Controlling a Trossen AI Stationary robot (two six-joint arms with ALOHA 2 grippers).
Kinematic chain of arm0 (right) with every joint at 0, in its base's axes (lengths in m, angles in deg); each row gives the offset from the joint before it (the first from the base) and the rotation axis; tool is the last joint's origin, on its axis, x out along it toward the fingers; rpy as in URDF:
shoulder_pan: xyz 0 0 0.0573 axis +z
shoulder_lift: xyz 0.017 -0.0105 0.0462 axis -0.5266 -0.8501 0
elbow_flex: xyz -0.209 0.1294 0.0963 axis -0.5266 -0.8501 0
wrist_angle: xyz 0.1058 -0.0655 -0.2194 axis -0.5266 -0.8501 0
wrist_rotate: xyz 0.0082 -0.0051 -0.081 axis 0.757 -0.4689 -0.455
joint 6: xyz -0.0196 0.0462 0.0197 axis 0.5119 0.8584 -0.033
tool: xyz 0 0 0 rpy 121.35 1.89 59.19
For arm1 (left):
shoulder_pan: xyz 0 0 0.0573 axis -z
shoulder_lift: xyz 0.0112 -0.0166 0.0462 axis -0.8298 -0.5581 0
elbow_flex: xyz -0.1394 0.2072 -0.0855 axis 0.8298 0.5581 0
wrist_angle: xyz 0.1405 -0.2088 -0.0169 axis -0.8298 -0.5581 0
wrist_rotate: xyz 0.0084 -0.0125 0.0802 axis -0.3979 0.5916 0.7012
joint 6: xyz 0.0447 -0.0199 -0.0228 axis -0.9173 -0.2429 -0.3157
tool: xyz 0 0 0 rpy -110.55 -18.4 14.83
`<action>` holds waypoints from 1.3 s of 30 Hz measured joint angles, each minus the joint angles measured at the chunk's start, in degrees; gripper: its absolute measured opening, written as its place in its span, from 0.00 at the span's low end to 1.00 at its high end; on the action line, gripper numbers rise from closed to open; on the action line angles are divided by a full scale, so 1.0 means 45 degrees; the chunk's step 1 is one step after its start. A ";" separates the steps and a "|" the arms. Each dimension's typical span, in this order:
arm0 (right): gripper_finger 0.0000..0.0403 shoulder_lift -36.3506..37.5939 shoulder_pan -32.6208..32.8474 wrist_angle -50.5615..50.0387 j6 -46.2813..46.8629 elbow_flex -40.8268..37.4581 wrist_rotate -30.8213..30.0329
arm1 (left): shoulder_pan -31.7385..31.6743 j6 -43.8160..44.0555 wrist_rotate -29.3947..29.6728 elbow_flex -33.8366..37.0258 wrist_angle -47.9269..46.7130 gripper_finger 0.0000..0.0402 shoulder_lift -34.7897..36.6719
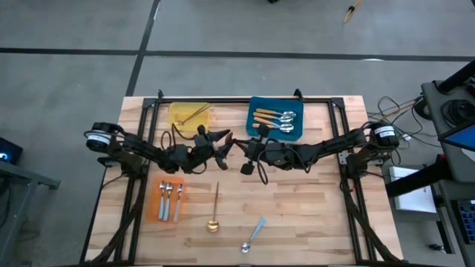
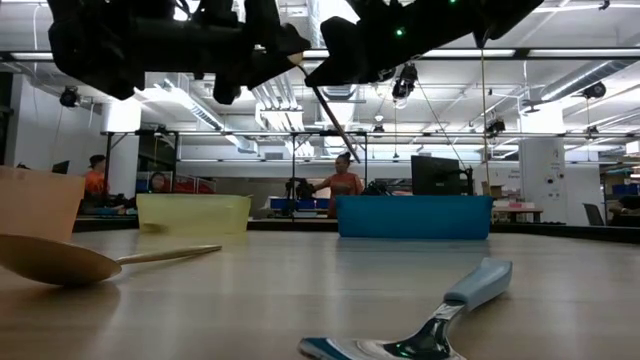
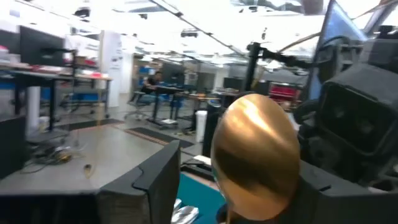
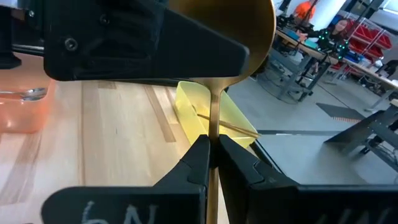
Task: Sort silverware by color (type)
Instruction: Put the gold spoon into the yellow bin
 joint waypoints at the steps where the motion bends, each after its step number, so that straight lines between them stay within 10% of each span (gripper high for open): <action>1: 0.03 -0.0003 -0.0004 -0.0005 -0.0036 0.0000 -0.0001 | 0.0006 0.0016 0.0116 0.0041 -0.0004 0.45 0.0004; 11: 0.03 -0.0005 0.0000 -0.0097 0.0083 0.0000 -0.0090 | 0.0000 0.0300 0.0603 -0.0060 -0.0068 0.04 0.0010; 23: 0.05 0.0000 -0.0004 -0.0179 0.0763 0.0010 0.0000 | 0.0108 0.0861 0.1249 -0.0164 -0.0165 0.02 0.0010; 39: 0.36 0.0785 0.0000 -0.0238 0.1260 0.0000 0.0029 | -0.0019 0.0691 0.2615 0.0156 0.0101 0.02 0.0349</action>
